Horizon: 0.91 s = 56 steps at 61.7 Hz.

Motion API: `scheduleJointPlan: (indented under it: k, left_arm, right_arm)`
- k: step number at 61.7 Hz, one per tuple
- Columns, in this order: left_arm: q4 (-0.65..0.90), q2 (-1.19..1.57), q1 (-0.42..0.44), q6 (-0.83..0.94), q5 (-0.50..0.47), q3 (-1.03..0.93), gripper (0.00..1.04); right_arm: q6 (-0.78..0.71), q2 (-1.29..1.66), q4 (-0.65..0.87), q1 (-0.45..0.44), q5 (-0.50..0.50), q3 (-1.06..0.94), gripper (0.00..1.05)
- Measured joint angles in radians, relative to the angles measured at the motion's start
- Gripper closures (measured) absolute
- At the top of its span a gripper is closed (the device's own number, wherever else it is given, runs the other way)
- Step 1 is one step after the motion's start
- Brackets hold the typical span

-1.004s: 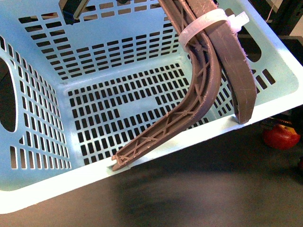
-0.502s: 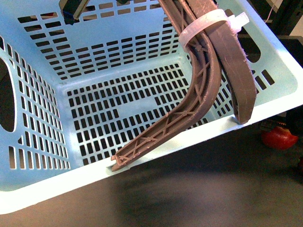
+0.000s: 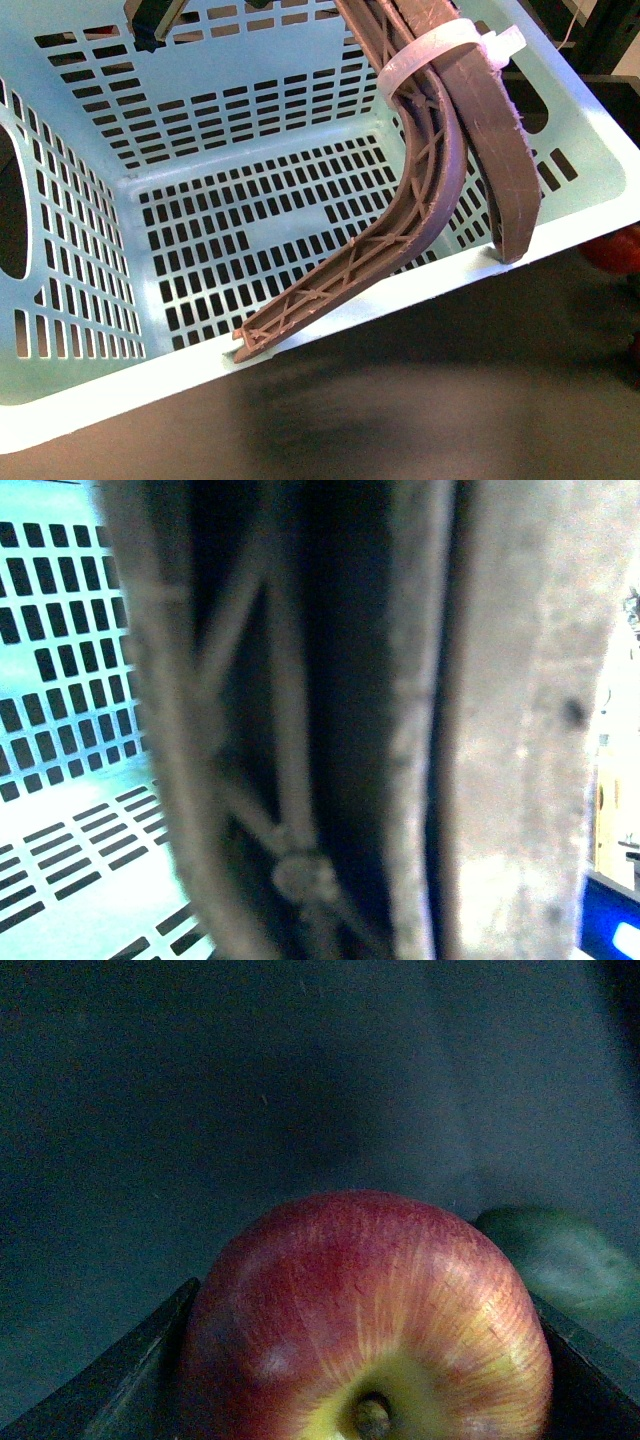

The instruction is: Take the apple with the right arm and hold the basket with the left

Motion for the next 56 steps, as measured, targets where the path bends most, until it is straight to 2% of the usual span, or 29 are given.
scheduleJointPlan:
  k: [15,29,41,56]
  left_arm:
    - [0.0,0.0,0.0,0.0,0.0,0.0,0.91]
    - [0.0,0.0,0.0,0.0,0.0,0.0,0.91]
    - [0.0,0.0,0.0,0.0,0.0,0.0,0.91]
    - [0.0,0.0,0.0,0.0,0.0,0.0,0.91]
  right_arm:
    - [0.003,-0.33,-0.066,0.021,-0.041,-0.07,0.25]
    - [0.035,-0.592,-0.122,0.105,-0.03,-0.076,0.25]
    - [0.071,-0.705,-0.15,0.233,-0.008,-0.072,0.25]
    - [0.108,-0.702,-0.146,0.449,0.047,-0.121,0.25]
